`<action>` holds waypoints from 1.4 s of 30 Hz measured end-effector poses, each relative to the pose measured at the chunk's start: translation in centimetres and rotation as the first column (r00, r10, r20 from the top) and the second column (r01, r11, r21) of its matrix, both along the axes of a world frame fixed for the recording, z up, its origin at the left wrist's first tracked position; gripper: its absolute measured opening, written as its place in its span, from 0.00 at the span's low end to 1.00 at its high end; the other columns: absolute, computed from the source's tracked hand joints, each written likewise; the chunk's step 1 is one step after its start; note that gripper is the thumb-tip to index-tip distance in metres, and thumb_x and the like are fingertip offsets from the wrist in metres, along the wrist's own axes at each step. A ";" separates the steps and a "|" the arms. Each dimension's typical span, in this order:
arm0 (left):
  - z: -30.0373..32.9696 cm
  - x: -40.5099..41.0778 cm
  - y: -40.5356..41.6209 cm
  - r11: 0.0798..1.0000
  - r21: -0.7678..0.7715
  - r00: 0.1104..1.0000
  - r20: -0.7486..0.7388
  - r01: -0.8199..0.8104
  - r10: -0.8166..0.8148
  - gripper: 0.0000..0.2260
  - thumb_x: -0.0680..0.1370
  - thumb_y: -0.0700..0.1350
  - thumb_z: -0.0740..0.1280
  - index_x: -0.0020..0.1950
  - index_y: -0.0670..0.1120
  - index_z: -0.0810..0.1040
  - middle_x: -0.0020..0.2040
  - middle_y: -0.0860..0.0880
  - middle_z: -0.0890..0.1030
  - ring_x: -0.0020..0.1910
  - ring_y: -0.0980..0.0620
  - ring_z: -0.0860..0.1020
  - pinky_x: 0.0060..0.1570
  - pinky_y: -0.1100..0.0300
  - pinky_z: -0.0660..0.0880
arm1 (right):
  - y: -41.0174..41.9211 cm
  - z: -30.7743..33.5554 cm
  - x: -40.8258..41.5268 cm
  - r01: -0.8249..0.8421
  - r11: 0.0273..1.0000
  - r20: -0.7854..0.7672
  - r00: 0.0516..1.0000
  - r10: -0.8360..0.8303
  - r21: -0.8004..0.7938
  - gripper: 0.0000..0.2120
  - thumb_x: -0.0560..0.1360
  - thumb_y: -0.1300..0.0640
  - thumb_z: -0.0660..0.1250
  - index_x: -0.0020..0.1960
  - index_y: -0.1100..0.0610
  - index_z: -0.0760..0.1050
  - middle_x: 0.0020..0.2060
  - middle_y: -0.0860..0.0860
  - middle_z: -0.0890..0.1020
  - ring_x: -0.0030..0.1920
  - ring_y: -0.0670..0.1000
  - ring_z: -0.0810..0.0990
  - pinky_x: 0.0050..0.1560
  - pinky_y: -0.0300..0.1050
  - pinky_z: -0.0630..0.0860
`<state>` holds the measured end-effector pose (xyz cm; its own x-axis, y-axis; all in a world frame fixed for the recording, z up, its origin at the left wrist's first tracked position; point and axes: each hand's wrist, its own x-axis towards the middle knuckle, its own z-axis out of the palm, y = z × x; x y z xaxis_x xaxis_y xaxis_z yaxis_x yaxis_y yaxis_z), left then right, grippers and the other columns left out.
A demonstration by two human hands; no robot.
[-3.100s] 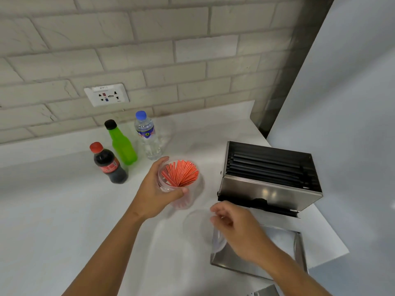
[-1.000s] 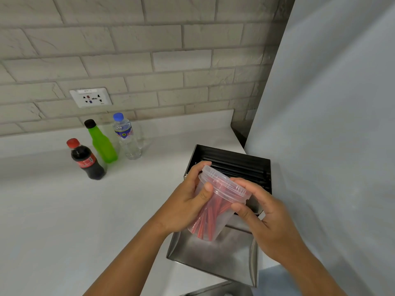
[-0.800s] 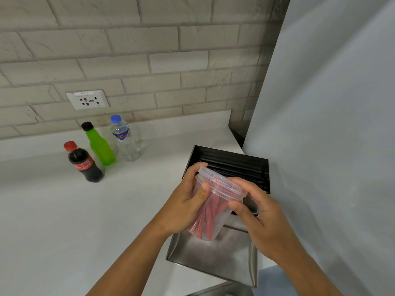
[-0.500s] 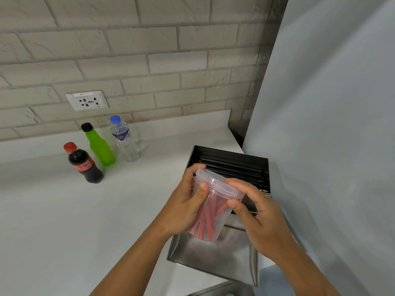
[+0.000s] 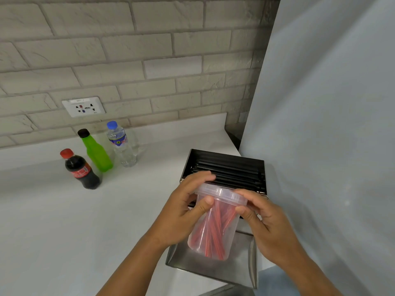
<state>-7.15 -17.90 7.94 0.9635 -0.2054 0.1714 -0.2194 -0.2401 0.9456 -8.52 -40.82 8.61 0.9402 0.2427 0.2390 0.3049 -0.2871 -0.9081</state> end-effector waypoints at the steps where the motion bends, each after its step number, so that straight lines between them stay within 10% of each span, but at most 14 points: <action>1: 0.0 0.1 0.0 1.000 -0.030 1.000 0.003 0.011 -0.011 0.19 0.81 0.63 0.66 0.70 0.60 0.77 0.69 0.56 0.78 0.71 0.49 0.76 0.63 0.57 0.80 | 0.1 0.1 0.0 0.001 1.000 0.002 1.000 -0.001 0.003 0.15 0.81 0.37 0.63 0.66 0.35 0.77 0.58 0.39 0.85 0.59 0.45 0.84 0.55 0.32 0.79; 6: 0.1 0.4 0.1 0.978 -0.202 0.995 -0.069 0.051 -0.067 0.17 0.81 0.59 0.68 0.62 0.48 0.82 0.56 0.47 0.83 0.57 0.45 0.82 0.55 0.55 0.80 | -0.2 -0.1 0.0 -0.006 0.999 0.005 1.000 0.006 0.046 0.16 0.80 0.38 0.66 0.67 0.37 0.77 0.58 0.41 0.85 0.59 0.46 0.84 0.56 0.32 0.79; 12: 0.2 0.4 0.4 0.909 -0.416 0.977 -0.194 -0.001 -0.088 0.21 0.77 0.65 0.71 0.61 0.51 0.82 0.65 0.47 0.82 0.64 0.42 0.82 0.56 0.50 0.82 | -0.8 -1.0 0.2 -0.096 0.962 -0.165 0.976 0.141 0.257 0.21 0.80 0.41 0.68 0.71 0.46 0.76 0.65 0.50 0.83 0.68 0.52 0.81 0.67 0.46 0.78; 21: 0.8 0.1 -0.8 0.972 -0.231 0.992 -0.108 0.043 -0.070 0.27 0.78 0.67 0.68 0.73 0.58 0.74 0.66 0.57 0.78 0.64 0.53 0.79 0.56 0.61 0.80 | 0.2 -0.5 0.4 0.048 0.994 0.023 0.998 -0.050 0.095 0.11 0.81 0.53 0.68 0.63 0.46 0.80 0.55 0.46 0.85 0.57 0.50 0.85 0.54 0.36 0.80; 31: 0.6 0.1 -1.1 0.840 -0.541 0.960 -0.221 0.023 -0.170 0.20 0.77 0.61 0.74 0.58 0.49 0.78 0.73 0.44 0.78 0.61 0.41 0.83 0.55 0.51 0.82 | 0.2 -0.1 0.3 -0.072 0.983 -0.113 0.989 0.092 0.170 0.20 0.79 0.36 0.66 0.67 0.42 0.77 0.59 0.49 0.84 0.62 0.54 0.83 0.60 0.48 0.82; 42: 1.0 0.3 -0.9 0.980 -0.159 0.952 -0.261 0.122 -0.161 0.39 0.69 0.79 0.65 0.77 0.69 0.62 0.68 0.62 0.79 0.69 0.57 0.79 0.63 0.60 0.79 | -0.3 0.5 0.4 0.051 0.993 0.195 0.980 -0.030 -0.103 0.21 0.80 0.40 0.65 0.64 0.53 0.81 0.60 0.44 0.83 0.63 0.47 0.81 0.60 0.40 0.79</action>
